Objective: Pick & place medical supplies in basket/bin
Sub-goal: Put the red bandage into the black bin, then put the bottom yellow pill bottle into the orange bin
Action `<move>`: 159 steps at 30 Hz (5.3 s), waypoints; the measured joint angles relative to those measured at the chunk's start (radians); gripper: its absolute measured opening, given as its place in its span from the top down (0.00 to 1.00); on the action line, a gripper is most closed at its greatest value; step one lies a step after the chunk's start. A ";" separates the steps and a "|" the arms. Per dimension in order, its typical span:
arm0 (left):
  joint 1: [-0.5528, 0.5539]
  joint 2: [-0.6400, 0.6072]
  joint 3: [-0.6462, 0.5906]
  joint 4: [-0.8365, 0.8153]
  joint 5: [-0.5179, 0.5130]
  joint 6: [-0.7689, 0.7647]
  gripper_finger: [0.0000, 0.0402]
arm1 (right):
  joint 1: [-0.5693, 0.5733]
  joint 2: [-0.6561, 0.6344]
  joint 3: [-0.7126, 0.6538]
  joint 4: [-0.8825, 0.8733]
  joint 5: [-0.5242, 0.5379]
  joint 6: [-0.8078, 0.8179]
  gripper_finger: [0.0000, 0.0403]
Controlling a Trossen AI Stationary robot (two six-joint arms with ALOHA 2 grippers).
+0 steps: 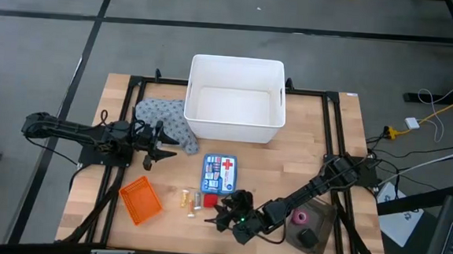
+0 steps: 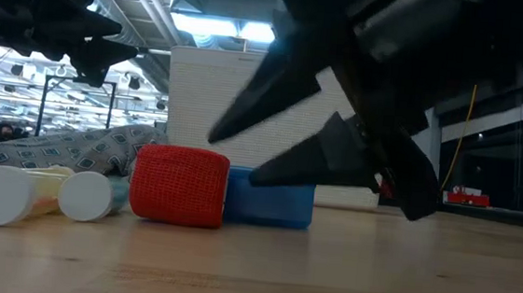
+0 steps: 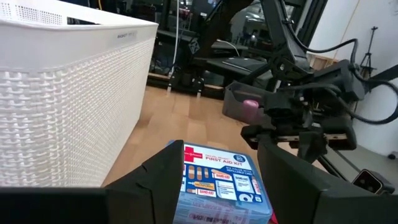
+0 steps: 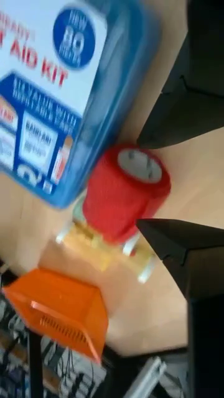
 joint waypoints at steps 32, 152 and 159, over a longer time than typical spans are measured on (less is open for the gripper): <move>0.000 0.000 0.000 -0.003 0.000 -0.001 0.50 | -0.070 0.002 0.000 0.097 -0.152 -0.071 0.52; 0.000 0.000 0.000 0.007 0.018 -0.020 0.50 | 0.421 -0.656 -0.123 -1.020 -0.442 0.726 0.45; -0.002 0.000 0.000 0.046 0.149 -0.073 0.50 | 0.372 -0.654 -0.076 -0.919 0.081 0.366 0.46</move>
